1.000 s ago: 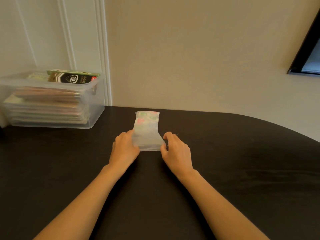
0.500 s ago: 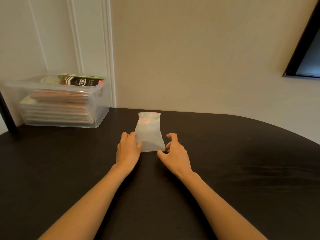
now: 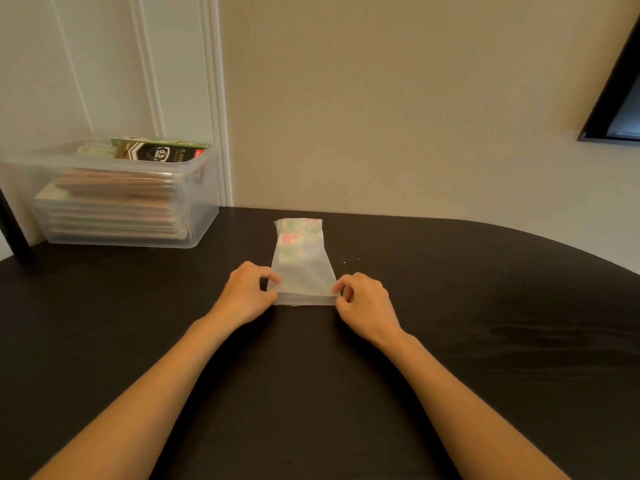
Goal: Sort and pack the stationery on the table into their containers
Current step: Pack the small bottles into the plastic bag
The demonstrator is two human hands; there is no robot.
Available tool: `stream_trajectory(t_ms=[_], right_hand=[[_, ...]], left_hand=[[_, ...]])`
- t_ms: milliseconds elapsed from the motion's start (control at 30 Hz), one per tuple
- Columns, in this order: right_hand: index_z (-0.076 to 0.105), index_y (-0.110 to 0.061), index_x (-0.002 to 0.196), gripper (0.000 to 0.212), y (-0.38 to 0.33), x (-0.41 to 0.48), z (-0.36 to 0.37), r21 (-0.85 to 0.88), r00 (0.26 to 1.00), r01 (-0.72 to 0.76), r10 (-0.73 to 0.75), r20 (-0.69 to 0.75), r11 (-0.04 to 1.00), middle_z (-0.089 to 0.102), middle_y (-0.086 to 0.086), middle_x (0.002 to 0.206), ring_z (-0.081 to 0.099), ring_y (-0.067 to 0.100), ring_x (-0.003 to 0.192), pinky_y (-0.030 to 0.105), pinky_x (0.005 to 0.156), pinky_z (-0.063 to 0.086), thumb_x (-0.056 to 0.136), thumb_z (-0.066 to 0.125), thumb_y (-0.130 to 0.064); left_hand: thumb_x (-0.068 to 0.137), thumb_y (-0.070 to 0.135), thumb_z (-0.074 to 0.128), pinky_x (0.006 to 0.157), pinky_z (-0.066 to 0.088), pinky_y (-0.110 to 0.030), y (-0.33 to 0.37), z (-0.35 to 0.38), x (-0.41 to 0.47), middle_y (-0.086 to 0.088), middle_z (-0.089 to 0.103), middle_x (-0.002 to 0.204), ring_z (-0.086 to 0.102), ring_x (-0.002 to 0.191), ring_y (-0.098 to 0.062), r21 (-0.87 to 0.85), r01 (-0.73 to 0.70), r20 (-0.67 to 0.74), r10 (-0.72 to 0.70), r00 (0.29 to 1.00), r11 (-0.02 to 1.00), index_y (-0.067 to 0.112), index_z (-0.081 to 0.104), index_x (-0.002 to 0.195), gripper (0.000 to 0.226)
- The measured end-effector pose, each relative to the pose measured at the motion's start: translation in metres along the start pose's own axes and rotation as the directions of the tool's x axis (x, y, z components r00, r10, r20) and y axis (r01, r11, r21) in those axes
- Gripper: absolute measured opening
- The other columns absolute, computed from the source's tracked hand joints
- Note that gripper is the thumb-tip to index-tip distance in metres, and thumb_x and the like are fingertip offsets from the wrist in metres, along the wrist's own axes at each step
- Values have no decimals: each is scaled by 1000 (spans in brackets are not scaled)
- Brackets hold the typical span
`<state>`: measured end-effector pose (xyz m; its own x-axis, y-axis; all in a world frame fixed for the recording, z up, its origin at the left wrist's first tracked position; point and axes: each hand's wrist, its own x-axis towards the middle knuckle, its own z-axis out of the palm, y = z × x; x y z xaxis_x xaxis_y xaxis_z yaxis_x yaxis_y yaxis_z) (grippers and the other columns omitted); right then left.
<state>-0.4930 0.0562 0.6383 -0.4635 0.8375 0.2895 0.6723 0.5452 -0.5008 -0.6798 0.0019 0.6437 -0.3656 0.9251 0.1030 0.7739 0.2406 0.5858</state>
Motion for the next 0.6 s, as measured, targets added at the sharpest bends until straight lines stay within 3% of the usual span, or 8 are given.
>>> stream_trajectory(t_ms=[100, 167, 200, 267, 300, 433, 533, 600], right_hand=[[66, -8, 82, 17, 5, -3, -6, -14, 998, -52, 52, 18, 999, 57, 2, 90, 56, 16, 81, 31, 76, 52, 86, 50, -7], [67, -3, 77, 19, 8, 1, -7, 157, 983, -177, 182, -15, 972, 61, 6, 82, 55, 14, 71, 30, 68, 51, 85, 49, -4], [66, -4, 79, 18, 9, 6, -8, 311, 958, -267, 286, -17, 912, 62, 6, 78, 55, 13, 66, 28, 62, 50, 86, 50, -5], [63, -8, 92, 12, 4, 15, -10, 600, 857, -464, 501, 120, 651, 65, 5, 79, 54, 13, 60, 23, 55, 48, 91, 51, -11], [60, -10, 98, 11, 2, 19, -11, 651, 811, -531, 547, 207, 542, 67, 6, 83, 54, 13, 59, 22, 54, 48, 92, 52, -15], [62, -5, 109, 23, -3, 25, -12, 634, 788, -600, 498, 363, 487, 64, 8, 88, 47, 9, 53, 17, 44, 41, 91, 59, -20], [60, 1, 107, 24, -7, 26, -12, 669, 754, -639, 483, 446, 379, 57, 8, 86, 39, 6, 44, 11, 33, 31, 87, 64, -11], [60, 2, 102, 18, -9, 30, -10, 672, 731, -664, 468, 496, 326, 56, 11, 97, 40, 5, 35, 10, 31, 30, 85, 64, -4]], left_hand=[[84, 14, 64, 97, 46, -34, -3, -14, 1, -3, 38, 138, 53, 109, -21, -26, 56, 207, -49, 977, 998, 27, 60, 108, 28], [83, 13, 63, 87, 49, -30, -4, -22, 1, -2, 44, 132, 54, 107, -19, -131, 110, 289, -69, 955, 985, 26, 59, 111, 32], [85, 12, 61, 77, 49, -25, -4, -25, 1, -2, 51, 123, 56, 101, -18, -230, 152, 278, -85, 957, 961, 22, 59, 114, 31], [88, 13, 58, 61, 45, -21, -3, -26, 5, -4, 59, 106, 58, 82, -16, -436, 268, 199, -198, 960, 859, 15, 56, 115, 27], [90, 15, 58, 57, 44, -21, -3, -25, 7, -6, 60, 102, 56, 73, -16, -518, 324, 177, -272, 946, 792, 12, 55, 114, 24], [88, 13, 62, 41, 42, -17, -1, -23, 12, -15, 65, 101, 50, 57, -11, -660, 483, 309, -378, 873, 576, 3, 58, 110, 25], [82, 3, 67, 36, 45, -15, 3, -21, 13, -17, 64, 102, 56, 58, -10, -676, 536, 399, -360, 843, 506, 0, 61, 109, 28], [80, -1, 67, 38, 48, -15, 7, -19, 14, -18, 63, 107, 61, 62, -12, -678, 568, 450, -348, 823, 467, 0, 62, 110, 31]])
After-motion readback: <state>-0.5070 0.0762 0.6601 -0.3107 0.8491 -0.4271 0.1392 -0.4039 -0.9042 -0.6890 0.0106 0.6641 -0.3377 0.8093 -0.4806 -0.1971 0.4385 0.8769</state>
